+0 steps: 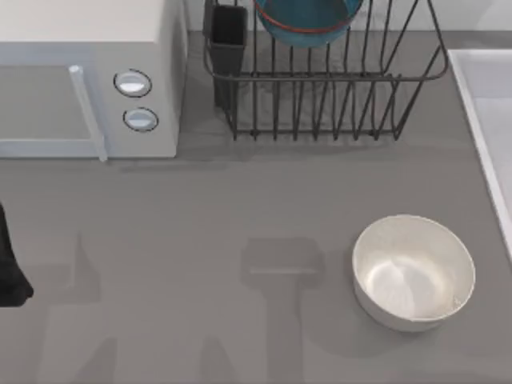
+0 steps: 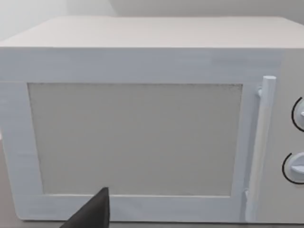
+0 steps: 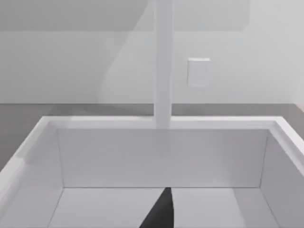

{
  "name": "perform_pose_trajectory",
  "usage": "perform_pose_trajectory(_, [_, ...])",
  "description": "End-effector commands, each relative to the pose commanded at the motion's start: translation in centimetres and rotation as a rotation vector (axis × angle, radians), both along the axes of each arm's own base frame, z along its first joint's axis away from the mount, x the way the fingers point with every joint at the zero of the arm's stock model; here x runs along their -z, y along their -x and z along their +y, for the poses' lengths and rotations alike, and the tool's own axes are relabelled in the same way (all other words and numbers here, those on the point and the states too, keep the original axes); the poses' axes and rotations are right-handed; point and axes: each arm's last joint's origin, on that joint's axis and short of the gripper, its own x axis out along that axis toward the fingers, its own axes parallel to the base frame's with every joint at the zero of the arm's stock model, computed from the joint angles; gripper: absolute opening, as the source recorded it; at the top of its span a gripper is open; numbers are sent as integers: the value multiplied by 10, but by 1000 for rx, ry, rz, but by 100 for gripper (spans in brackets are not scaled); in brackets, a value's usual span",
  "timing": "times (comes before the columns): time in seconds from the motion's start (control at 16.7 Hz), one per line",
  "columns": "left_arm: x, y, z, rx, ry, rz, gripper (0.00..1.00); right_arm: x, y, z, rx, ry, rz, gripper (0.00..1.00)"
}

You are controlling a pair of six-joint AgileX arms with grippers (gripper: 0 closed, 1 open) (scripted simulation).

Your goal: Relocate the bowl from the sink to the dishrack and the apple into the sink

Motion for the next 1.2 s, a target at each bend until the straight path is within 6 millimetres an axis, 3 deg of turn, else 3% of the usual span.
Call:
perform_pose_trajectory(0.18, [0,0,0,0,0,0,100,0,0,0,0,0,0,98])
perform_pose_trajectory(0.24, [0,0,0,0,0,0,100,0,0,0,0,0,0,100])
perform_pose_trajectory(0.84, [0,0,0,0,0,0,100,-2,-1,0,2,3,-4,100])
perform_pose_trajectory(1.02, [0,0,0,0,0,0,100,-21,-3,4,13,20,-23,100])
perform_pose_trajectory(1.2, [0,0,0,0,0,0,100,-54,-2,17,17,34,-39,100])
